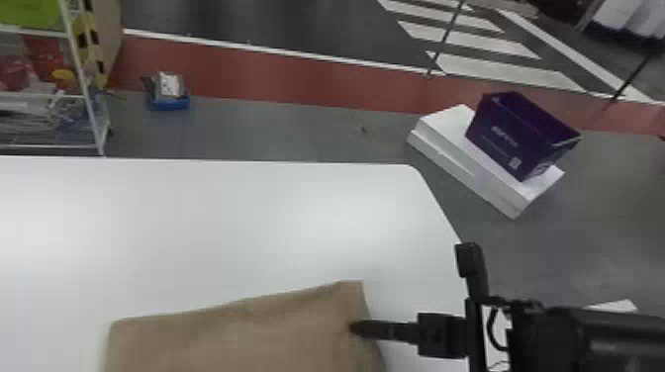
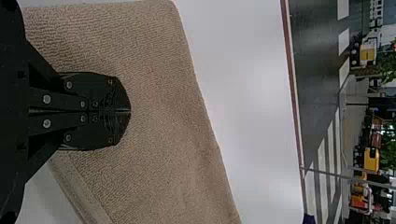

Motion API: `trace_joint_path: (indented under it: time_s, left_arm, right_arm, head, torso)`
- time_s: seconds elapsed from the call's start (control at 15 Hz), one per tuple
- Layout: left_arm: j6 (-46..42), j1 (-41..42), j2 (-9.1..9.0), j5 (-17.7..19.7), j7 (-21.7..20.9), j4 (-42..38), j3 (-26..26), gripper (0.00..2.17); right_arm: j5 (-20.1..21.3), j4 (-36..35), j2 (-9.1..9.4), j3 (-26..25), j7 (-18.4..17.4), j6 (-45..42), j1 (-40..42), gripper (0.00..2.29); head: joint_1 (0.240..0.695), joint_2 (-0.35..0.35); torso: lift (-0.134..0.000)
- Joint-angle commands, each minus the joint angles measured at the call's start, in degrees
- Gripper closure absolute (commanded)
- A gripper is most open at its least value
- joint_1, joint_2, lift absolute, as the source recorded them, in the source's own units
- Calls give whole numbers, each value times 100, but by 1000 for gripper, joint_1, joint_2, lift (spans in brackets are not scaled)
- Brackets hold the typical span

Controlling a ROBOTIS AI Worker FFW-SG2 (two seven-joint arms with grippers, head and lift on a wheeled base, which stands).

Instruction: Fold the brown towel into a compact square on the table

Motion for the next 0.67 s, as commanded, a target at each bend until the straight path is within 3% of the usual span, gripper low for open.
trace_joint_path:
  time_s: [0.0,0.33,0.6]
  left_arm:
    - [0,0,0,-1,0,9,2,1632]
    - [18,-17,0,-1,0,44,2,1632]
    - [0,-70,-17,-1,-18,114,-42,1632]
  right_arm:
    - [-125,47,-2,-89,81,12,-3,1237]
    - [-793,-76,-2,-406,168,12,-11,1237]
    - [-1118,-296,33,-388,168,12,-29,1237]
  head:
    - [695,-329]
    - [695,-318]
    - [695,-303]
  torso:
    - [-124]
    - [-124]
    - [-124]
